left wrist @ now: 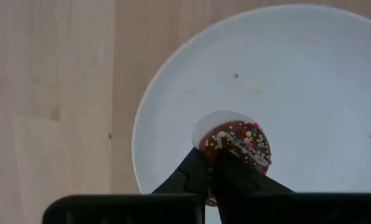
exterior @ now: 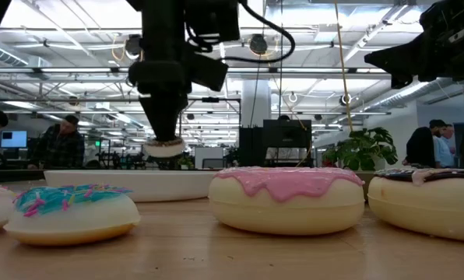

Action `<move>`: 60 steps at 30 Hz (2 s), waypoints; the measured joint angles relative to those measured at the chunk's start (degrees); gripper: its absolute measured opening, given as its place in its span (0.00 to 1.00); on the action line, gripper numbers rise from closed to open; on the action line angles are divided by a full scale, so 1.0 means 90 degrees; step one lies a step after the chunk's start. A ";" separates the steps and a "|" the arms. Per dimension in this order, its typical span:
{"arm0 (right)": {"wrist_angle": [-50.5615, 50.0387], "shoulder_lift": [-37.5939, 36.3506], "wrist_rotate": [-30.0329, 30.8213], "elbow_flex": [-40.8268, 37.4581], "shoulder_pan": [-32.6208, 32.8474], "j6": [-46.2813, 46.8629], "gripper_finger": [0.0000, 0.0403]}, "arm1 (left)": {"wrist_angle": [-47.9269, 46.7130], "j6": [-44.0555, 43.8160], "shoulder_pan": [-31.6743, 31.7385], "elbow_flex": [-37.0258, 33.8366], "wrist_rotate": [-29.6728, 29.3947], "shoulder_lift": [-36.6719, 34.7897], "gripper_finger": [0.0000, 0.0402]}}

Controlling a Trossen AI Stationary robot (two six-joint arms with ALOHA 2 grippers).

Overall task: Pick & Place donuts
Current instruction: Put the small brown donut on the white plate

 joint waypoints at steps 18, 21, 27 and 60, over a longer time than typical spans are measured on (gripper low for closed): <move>0.0026 0.0090 -0.0024 0.0002 0.0000 0.0073 0.00 | 0.0338 0.0112 0.0113 0.0000 0.0346 0.0646 0.09; 0.0024 0.0107 -0.0024 0.0002 0.0000 0.0073 0.00 | 0.0350 0.0119 0.0115 0.0000 0.0360 0.0681 0.06; 0.0017 0.0114 -0.0027 0.0000 0.0000 0.0073 0.00 | 0.0377 0.0019 0.0116 0.0002 0.0608 0.0748 0.05; 0.1073 0.0841 -0.0210 0.0001 0.0015 0.0420 0.00 | 0.0185 -0.0131 -0.0290 0.0010 -0.0093 -0.0014 0.59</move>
